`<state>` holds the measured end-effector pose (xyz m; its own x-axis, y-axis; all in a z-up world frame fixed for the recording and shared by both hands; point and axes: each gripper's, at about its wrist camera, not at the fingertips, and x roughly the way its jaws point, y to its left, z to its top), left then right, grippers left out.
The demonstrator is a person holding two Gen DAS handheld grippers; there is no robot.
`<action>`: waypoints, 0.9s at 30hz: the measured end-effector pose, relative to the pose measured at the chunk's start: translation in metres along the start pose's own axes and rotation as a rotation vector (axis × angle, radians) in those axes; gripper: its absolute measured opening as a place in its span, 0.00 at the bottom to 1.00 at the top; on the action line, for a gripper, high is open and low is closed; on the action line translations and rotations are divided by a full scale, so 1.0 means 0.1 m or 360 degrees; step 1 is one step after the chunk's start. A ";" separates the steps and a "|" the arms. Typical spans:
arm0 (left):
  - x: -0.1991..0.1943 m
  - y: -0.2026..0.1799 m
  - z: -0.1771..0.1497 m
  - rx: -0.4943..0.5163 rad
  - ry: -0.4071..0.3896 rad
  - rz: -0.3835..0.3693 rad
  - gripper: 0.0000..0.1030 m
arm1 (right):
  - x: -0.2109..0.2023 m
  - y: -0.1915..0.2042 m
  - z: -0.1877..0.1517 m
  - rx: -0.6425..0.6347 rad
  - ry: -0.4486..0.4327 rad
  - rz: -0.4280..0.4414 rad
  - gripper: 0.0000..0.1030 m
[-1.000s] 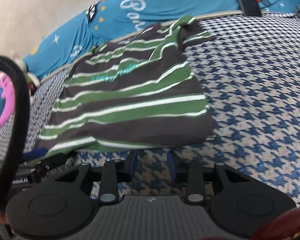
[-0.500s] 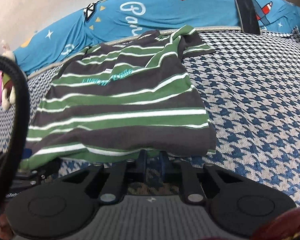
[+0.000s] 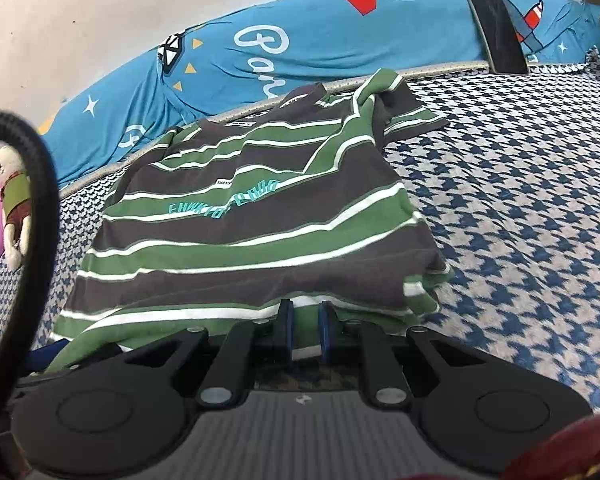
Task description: Fold clothes
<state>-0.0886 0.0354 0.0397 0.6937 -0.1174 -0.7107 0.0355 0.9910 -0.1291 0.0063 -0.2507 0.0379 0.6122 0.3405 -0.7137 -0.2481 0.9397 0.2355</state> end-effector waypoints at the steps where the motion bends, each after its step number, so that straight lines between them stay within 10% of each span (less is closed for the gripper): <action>1: 0.02 0.01 0.02 -0.0012 -0.0001 0.0006 0.92 | 0.03 0.01 0.02 0.0004 -0.0003 0.0000 0.15; 13: 0.25 0.14 0.16 -0.0154 -0.0010 0.0039 1.00 | 0.09 0.03 0.19 0.0053 -0.0065 0.0008 0.15; 27: 0.30 0.11 0.18 -0.0153 -0.0031 0.0068 1.00 | -0.14 0.25 -0.15 -0.0435 -0.0047 0.0077 0.35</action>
<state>-0.0550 0.0442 0.0292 0.7067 -0.0730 -0.7037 -0.0633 0.9842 -0.1656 -0.0199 -0.2320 0.0435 0.6155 0.3891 -0.6854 -0.4683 0.8800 0.0791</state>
